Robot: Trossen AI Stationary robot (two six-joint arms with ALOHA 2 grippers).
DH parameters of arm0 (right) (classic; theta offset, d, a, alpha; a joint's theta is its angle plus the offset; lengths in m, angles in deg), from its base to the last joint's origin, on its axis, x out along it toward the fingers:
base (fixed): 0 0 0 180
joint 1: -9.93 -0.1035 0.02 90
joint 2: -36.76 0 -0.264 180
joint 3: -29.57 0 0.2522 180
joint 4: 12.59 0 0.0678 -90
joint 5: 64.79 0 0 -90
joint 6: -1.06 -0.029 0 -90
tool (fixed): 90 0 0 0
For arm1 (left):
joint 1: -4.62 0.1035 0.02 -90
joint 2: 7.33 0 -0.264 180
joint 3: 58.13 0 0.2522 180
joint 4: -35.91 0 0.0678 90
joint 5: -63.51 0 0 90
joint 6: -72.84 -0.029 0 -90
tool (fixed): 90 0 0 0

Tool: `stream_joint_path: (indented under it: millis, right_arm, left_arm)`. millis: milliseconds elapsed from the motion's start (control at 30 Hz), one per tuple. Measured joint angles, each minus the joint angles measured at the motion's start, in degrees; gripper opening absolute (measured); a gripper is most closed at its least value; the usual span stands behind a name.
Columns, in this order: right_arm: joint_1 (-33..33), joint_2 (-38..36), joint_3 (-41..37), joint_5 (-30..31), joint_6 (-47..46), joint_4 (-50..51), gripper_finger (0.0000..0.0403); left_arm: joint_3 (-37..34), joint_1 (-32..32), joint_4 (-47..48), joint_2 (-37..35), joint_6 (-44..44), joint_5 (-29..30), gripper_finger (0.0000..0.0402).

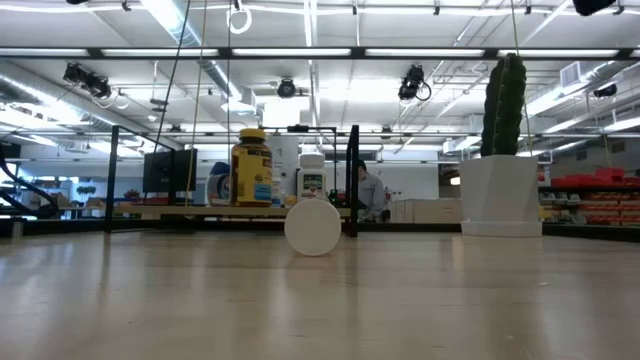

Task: Pick and place medicine bottles onto shelf by color
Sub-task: Put the clear pill bottle with white cover on the shelf

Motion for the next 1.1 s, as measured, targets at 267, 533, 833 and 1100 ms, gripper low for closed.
stream_joint_path:
  millis: [267, 533, 833, 1100]
  right_arm:
    - [-0.7, -0.3, 2.8, -8.0, 1.9, 0.8, 0.0337]
    - [-3.9, -0.3, 1.9, -8.4, -4.0, 0.9, 0.0337]
    - [-3.7, -0.3, -0.1, -6.0, -4.8, -0.5, 0.0335]
    - [-3.6, -0.3, -0.4, -7.4, -4.5, -1.4, 0.0335]
  left_arm:
    - [0.0, -1.3, 0.0, 0.0, 2.1, 1.7, 0.0231]
    - [0.0, -1.3, -0.1, 0.0, 2.8, 4.1, 0.0231]
    - [0.0, -1.3, -0.1, 0.0, 2.1, 4.2, 0.0231]
    - [0.0, -1.3, -0.2, 0.0, 4.3, 4.2, 0.0231]
